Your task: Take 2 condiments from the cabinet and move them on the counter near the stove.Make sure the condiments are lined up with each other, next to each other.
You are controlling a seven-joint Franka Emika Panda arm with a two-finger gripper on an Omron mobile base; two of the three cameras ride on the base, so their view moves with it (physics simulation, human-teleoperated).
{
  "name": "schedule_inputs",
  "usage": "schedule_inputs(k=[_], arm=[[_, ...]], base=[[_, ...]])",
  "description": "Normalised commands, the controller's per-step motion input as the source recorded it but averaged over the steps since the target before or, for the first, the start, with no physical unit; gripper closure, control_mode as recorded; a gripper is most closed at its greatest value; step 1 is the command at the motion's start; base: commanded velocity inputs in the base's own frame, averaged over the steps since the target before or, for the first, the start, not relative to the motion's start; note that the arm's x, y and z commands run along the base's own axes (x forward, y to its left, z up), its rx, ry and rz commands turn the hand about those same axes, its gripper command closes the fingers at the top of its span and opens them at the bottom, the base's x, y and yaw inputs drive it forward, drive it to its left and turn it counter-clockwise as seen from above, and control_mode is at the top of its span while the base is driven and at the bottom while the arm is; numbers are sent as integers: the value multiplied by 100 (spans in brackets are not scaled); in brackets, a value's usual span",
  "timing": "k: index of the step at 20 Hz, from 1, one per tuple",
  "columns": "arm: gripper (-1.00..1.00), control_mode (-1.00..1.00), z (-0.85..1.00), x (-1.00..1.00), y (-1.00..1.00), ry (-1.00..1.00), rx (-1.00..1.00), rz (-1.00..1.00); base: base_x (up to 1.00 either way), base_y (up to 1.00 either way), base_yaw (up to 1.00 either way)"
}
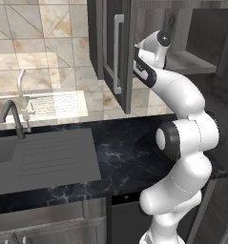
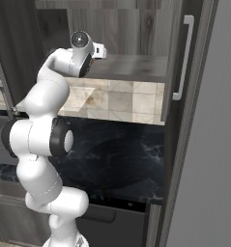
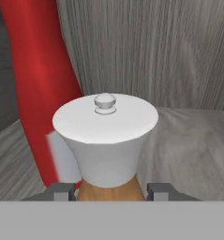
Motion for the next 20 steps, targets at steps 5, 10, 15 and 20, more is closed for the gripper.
schedule_inputs(k=[5,10,15,20], arm=[[100,-100,0,0,0,0,0,0],[100,-100,0,-4,0,0,0,0],[100,-100,-1,-48,0,0,0,0],[100,-100,-5,-81,0,-4,0,0]], base=[[0,0,0],[0,0,0],[0,0,0],[0,0,0]])
